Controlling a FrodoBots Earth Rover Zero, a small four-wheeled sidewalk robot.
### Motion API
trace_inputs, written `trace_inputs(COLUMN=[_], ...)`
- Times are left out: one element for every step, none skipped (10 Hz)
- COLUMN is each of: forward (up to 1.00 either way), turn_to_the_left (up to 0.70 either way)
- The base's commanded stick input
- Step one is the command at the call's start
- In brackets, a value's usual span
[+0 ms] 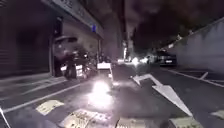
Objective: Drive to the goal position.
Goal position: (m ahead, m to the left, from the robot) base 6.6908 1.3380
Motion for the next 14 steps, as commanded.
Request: trace_inputs(forward=[0.45,0.45,0.45,0.45,0.45,0.45,0.45,0.45,0.45,0.45,0.45,0.45,0.45,0.45], turn_to_the_left=[0.00,0.00,0.00,0.00,0.00,0.00,0.00,0.00,0.00,0.00,0.00,0.00,0.00,0.00])
